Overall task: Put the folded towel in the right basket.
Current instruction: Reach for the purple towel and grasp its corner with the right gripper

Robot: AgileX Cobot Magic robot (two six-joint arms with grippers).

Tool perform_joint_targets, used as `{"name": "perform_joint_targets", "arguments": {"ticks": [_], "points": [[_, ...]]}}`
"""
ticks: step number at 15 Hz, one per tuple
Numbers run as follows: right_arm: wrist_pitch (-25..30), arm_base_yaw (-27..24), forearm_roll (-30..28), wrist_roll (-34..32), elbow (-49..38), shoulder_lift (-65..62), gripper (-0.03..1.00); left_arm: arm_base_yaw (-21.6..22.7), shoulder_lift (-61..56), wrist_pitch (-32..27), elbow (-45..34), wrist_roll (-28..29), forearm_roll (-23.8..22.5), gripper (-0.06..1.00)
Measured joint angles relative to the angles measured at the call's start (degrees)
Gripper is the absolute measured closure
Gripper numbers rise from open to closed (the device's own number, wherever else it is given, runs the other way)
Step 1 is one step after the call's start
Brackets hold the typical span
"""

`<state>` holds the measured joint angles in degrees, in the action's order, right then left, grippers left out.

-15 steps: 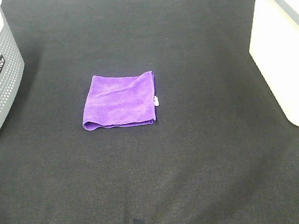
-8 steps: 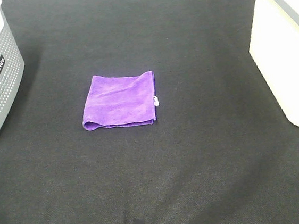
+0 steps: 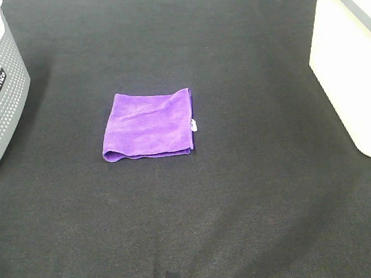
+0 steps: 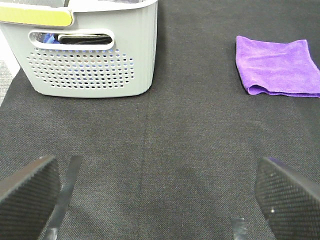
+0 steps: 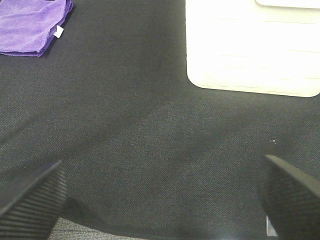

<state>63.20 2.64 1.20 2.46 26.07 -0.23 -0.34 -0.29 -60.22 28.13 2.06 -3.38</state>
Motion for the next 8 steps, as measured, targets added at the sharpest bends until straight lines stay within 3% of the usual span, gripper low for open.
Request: {"name": "perform_joint_targets", "arguments": {"ticks": [8], "points": [[0.0, 0.0, 0.0, 0.0, 0.0, 0.0, -0.02, 0.0, 0.0, 0.0, 0.0, 0.0, 0.0, -0.04]]}}
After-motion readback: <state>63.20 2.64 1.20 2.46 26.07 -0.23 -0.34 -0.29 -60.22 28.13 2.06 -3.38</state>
